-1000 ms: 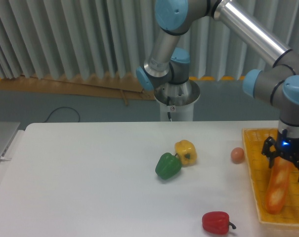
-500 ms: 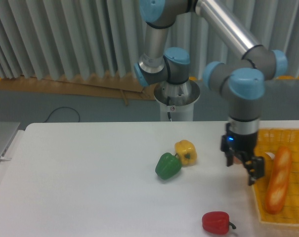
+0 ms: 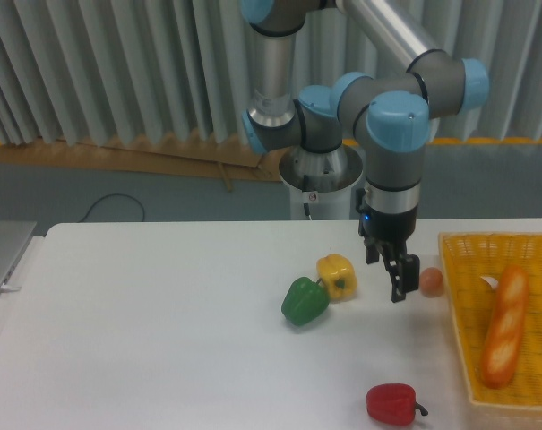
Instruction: Place the bread in the basket
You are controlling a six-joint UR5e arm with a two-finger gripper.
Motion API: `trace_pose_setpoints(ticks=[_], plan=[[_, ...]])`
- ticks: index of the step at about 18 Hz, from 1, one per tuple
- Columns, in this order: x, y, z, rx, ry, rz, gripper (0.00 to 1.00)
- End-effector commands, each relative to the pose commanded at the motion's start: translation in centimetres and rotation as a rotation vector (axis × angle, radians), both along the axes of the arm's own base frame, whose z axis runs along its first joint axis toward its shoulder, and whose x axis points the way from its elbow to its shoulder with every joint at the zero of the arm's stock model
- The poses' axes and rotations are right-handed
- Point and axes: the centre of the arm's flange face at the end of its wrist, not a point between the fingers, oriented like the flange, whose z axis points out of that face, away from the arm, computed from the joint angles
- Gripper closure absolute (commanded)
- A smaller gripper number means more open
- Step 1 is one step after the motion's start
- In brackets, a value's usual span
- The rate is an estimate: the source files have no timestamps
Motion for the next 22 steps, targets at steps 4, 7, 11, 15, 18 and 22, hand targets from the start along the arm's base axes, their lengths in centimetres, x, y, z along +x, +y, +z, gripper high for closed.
trace_pose_setpoints(ticks=[4,7,11,15,18,22], plan=[[1.3,-0.1,0.8,-0.012,-0.012,-0.012,0.0],[2.5,0.4,1.0,-0.017,-0.006,-0.031,0.0],[5.6,0.1,1.3,-0.017,-0.012,-0.043,0.0],[7.1,-1.2,1.1,-0.025,-0.019,-0.021,0.0],[7.8,-2.0,1.3,-0.038,-0.029,-0.021,0.0],[8.5,-2.6,2.0,-0.044,-0.036,-0.021,0.0]])
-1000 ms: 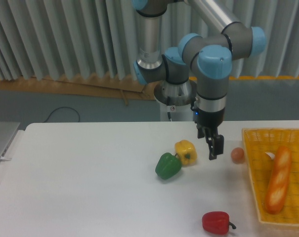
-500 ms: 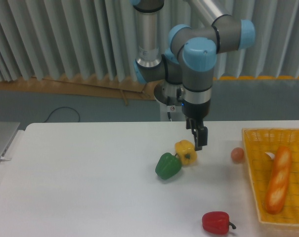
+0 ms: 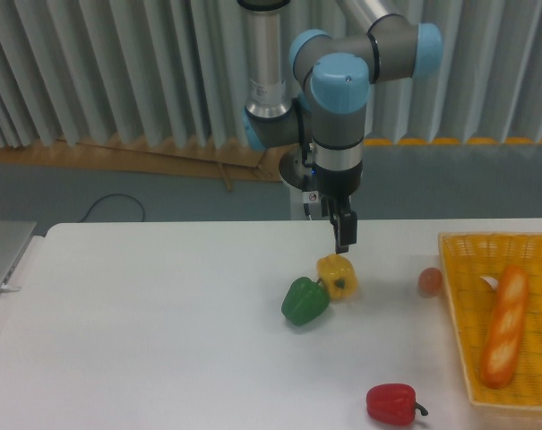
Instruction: Place the bread in the basket
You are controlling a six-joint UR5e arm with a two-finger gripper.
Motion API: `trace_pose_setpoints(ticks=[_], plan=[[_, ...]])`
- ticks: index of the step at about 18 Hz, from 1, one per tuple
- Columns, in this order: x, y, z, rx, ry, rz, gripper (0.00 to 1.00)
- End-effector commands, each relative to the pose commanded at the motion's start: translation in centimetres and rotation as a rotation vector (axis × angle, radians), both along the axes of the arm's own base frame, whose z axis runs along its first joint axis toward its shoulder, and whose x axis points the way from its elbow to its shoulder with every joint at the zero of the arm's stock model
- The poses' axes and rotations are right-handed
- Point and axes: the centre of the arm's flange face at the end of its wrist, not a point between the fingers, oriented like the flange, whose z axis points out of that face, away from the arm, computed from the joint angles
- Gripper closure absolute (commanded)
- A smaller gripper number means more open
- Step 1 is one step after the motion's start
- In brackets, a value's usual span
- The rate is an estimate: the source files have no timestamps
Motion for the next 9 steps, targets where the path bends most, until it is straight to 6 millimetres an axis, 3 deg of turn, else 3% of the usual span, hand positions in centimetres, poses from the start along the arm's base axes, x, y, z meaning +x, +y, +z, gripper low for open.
trace_pose_setpoints(ticks=[9], plan=[[0.99,-0.91,0.62,-0.018,-0.019,0.021,0.0]])
